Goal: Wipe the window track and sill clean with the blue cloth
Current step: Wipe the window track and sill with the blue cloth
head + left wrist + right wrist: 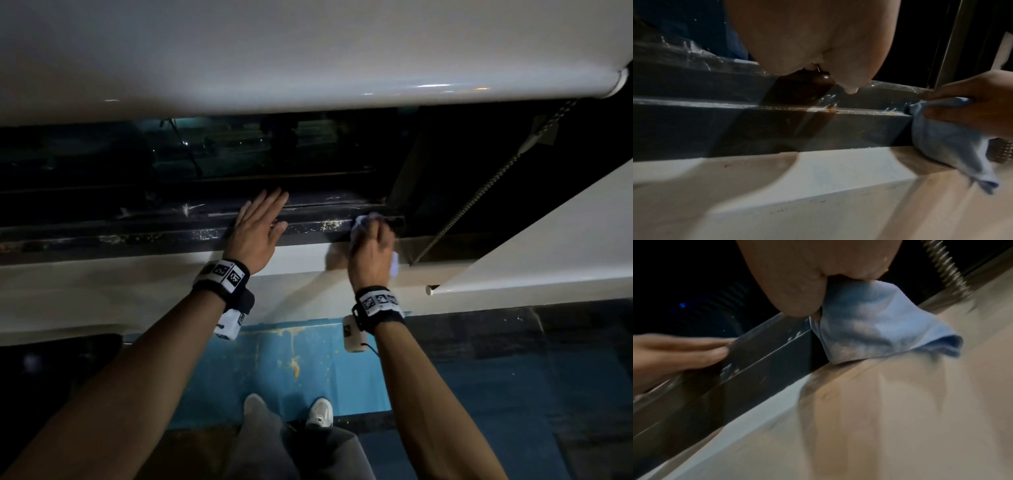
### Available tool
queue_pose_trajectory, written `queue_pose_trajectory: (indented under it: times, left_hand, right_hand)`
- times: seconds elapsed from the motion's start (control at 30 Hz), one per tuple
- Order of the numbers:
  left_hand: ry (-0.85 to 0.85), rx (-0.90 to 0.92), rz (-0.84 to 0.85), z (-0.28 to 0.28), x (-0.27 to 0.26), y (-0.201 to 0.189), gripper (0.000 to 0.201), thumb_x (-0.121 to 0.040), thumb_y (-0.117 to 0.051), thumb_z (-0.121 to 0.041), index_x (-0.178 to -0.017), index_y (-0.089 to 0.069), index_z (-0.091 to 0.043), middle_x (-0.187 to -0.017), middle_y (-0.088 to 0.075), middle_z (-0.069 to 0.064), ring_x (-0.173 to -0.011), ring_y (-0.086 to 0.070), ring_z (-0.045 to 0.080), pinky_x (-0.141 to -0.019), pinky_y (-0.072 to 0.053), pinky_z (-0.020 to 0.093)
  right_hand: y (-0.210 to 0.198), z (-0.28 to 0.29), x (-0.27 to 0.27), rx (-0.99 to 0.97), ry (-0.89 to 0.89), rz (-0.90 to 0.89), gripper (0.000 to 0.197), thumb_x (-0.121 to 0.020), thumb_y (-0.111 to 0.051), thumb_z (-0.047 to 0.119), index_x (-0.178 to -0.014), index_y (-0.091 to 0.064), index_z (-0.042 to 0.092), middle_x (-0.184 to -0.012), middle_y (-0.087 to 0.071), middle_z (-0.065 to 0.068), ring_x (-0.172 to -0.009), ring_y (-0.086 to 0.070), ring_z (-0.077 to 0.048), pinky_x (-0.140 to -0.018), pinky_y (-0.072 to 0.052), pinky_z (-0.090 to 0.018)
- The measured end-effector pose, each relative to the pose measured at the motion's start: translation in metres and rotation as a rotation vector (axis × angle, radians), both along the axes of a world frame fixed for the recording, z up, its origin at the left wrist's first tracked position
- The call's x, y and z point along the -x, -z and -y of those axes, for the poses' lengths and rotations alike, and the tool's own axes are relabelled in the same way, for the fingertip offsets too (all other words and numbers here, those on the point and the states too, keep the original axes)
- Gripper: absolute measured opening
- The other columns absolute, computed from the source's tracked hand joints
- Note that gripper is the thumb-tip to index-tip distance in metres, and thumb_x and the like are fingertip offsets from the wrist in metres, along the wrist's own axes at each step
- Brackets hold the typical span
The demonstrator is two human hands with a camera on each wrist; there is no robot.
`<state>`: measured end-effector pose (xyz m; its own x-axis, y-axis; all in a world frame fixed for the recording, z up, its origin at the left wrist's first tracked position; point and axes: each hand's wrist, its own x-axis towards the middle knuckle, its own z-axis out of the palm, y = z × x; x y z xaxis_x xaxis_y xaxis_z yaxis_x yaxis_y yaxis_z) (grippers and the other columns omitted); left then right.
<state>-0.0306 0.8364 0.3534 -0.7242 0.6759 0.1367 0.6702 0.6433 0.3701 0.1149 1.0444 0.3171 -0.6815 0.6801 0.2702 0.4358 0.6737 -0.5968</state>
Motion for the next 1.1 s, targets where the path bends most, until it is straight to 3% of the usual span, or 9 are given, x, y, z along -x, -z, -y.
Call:
queue_pose_trajectory:
  times: [0.17,0.37,0.47,0.57,0.7,0.83,0.93,1.0,1.1]
  left_hand:
    - [-0.012,-0.029,-0.028,0.000,-0.001,0.004,0.056,-0.112,-0.041,-0.038,-0.165,-0.023,-0.032,-0.172,-0.020,-0.011,-0.160,-0.011,0.013,-0.130,-0.005,0.039]
    - [-0.006,-0.062,-0.042,0.000,0.001,0.008,0.054,-0.112,-0.041,-0.036,-0.164,-0.026,-0.032,-0.171,-0.023,-0.011,-0.160,-0.014,0.014,-0.130,-0.008,0.041]
    - [-0.022,-0.077,-0.045,-0.001,0.001,0.010,0.053,-0.112,-0.040,-0.034,-0.164,-0.028,-0.032,-0.171,-0.025,-0.010,-0.159,-0.016,0.014,-0.130,-0.008,0.040]
    - [-0.029,-0.086,-0.051,-0.002,0.000,0.011,0.053,-0.112,-0.041,-0.032,-0.163,-0.029,-0.031,-0.170,-0.026,-0.010,-0.159,-0.017,0.014,-0.130,-0.009,0.040]
    - [-0.021,-0.088,-0.036,-0.001,0.000,0.006,0.053,-0.112,-0.041,-0.031,-0.163,-0.029,-0.031,-0.170,-0.026,-0.010,-0.159,-0.016,0.014,-0.130,-0.008,0.040]
    - [0.000,-0.093,-0.015,0.002,0.002,0.004,0.052,-0.113,-0.040,-0.032,-0.164,-0.028,-0.031,-0.170,-0.026,-0.010,-0.159,-0.015,0.014,-0.130,-0.006,0.039]
    - [-0.001,-0.100,-0.011,0.002,0.002,0.005,0.052,-0.113,-0.040,-0.031,-0.164,-0.029,-0.031,-0.171,-0.025,-0.010,-0.160,-0.015,0.014,-0.130,-0.005,0.038]
    - [-0.007,-0.107,-0.008,-0.001,0.001,0.006,0.053,-0.112,-0.041,-0.031,-0.164,-0.029,-0.030,-0.171,-0.026,-0.010,-0.159,-0.014,0.013,-0.130,-0.004,0.038]
    - [-0.010,-0.109,-0.012,0.000,0.000,0.007,0.053,-0.112,-0.042,-0.030,-0.163,-0.030,-0.029,-0.170,-0.026,-0.010,-0.159,-0.015,0.013,-0.129,-0.003,0.036]
  right_hand:
    - [0.006,0.026,0.004,0.023,-0.273,0.017,0.035,-0.106,-0.055,0.016,-0.140,-0.058,0.015,-0.147,-0.053,-0.011,-0.130,-0.051,-0.028,-0.112,-0.051,-0.042]
    - [-0.007,-0.031,-0.022,-0.059,-0.080,0.003,0.021,-0.106,-0.061,0.019,-0.127,-0.062,0.014,-0.127,-0.068,-0.019,-0.112,-0.063,-0.042,-0.082,-0.057,-0.045]
    - [-0.003,-0.001,-0.005,-0.011,-0.078,-0.034,0.027,-0.107,-0.056,0.012,-0.133,-0.060,0.010,-0.131,-0.065,-0.018,-0.115,-0.059,-0.039,-0.091,-0.052,-0.042]
    - [-0.001,0.047,0.011,0.081,-0.222,-0.026,0.033,-0.105,-0.048,0.011,-0.137,-0.053,0.017,-0.136,-0.060,-0.013,-0.117,-0.056,-0.034,-0.098,-0.053,-0.043]
    - [-0.004,0.047,0.013,-0.024,-0.395,0.045,0.033,-0.100,-0.055,0.010,-0.133,-0.054,0.016,-0.128,-0.069,-0.017,-0.103,-0.056,-0.036,-0.083,-0.055,-0.044]
    - [-0.007,-0.002,-0.012,0.057,-0.221,0.040,0.043,-0.103,-0.053,0.008,-0.143,-0.056,0.022,-0.127,-0.070,-0.018,-0.109,-0.058,-0.036,-0.079,-0.046,-0.035]
    - [-0.009,0.001,-0.013,0.017,-0.139,0.015,0.033,-0.109,-0.048,0.013,-0.141,-0.052,0.020,-0.124,-0.074,-0.017,-0.106,-0.059,-0.038,-0.073,-0.036,-0.032]
    - [-0.015,0.021,-0.006,0.088,-0.134,-0.012,0.029,-0.111,-0.045,0.019,-0.139,-0.052,0.021,-0.121,-0.073,-0.011,-0.108,-0.058,-0.033,-0.077,-0.037,-0.029]
    - [-0.025,0.059,0.007,0.231,-0.188,-0.099,0.028,-0.109,-0.046,0.018,-0.136,-0.056,0.017,-0.106,-0.063,0.021,-0.103,-0.056,-0.022,-0.084,-0.044,-0.032]
